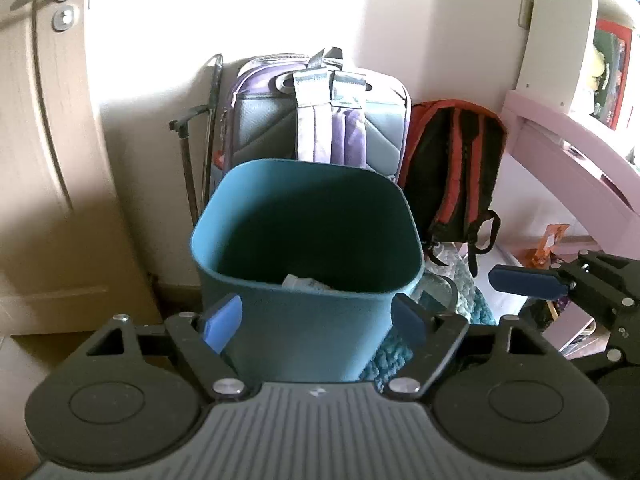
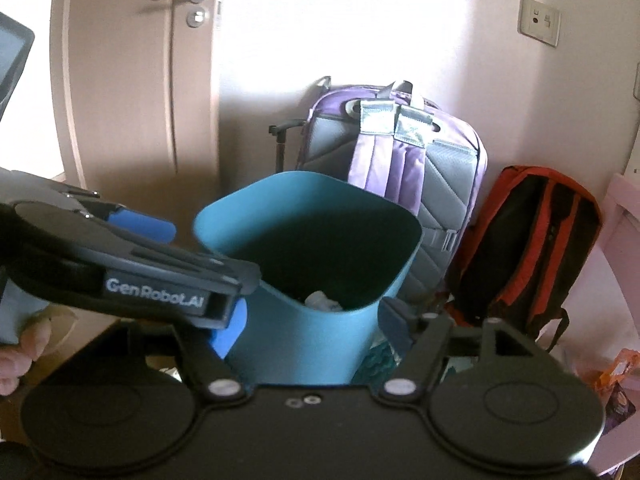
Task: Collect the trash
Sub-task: 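Lower both tools back toward the remaining trash on the floor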
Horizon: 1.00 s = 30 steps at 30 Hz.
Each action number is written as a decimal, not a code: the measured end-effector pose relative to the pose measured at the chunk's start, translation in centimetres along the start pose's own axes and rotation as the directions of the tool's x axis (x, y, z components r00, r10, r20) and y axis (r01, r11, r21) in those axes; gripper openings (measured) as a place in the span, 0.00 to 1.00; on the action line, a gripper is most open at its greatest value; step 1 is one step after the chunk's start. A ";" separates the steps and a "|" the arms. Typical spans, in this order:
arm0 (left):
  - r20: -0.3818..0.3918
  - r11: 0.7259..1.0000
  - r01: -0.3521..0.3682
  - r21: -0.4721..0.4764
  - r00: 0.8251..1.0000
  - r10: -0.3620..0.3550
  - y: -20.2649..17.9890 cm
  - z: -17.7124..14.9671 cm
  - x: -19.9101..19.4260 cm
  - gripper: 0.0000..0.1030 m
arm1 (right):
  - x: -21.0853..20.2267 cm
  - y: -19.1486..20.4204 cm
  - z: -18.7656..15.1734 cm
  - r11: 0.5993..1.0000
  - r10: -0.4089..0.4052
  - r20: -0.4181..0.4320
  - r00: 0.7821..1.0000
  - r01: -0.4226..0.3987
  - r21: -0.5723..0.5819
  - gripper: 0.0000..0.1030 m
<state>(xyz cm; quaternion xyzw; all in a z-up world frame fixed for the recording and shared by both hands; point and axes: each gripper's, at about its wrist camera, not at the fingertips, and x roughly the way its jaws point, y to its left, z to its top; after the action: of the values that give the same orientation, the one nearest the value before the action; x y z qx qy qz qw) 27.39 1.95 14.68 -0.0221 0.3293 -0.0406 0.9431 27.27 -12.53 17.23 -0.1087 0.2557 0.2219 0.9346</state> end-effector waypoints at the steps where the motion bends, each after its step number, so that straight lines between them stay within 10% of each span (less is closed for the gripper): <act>1: 0.001 1.000 0.005 -0.003 1.000 -0.005 -0.1 -0.5 -0.5 0.80 | -0.4 0.1 -0.4 1.000 0.001 0.001 1.000 -0.001 0.003 0.70; 19: -0.154 0.998 0.008 -0.060 0.988 -0.017 1.5 -15.1 2.4 0.96 | 1.2 2.0 -15.6 0.989 0.107 -0.188 0.976 -0.086 0.117 0.73; 30: -0.434 0.990 -0.035 -0.134 0.901 -0.027 4.2 -26.6 14.1 0.96 | 10.7 2.8 -28.8 0.981 0.154 -0.375 0.914 -0.098 0.164 0.73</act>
<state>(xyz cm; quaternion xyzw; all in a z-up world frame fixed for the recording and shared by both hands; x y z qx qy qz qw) 22.06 4.41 -15.19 -0.0773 0.5333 -0.0196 0.8421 21.84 -15.33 -13.02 -0.0666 0.4564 0.2374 0.8549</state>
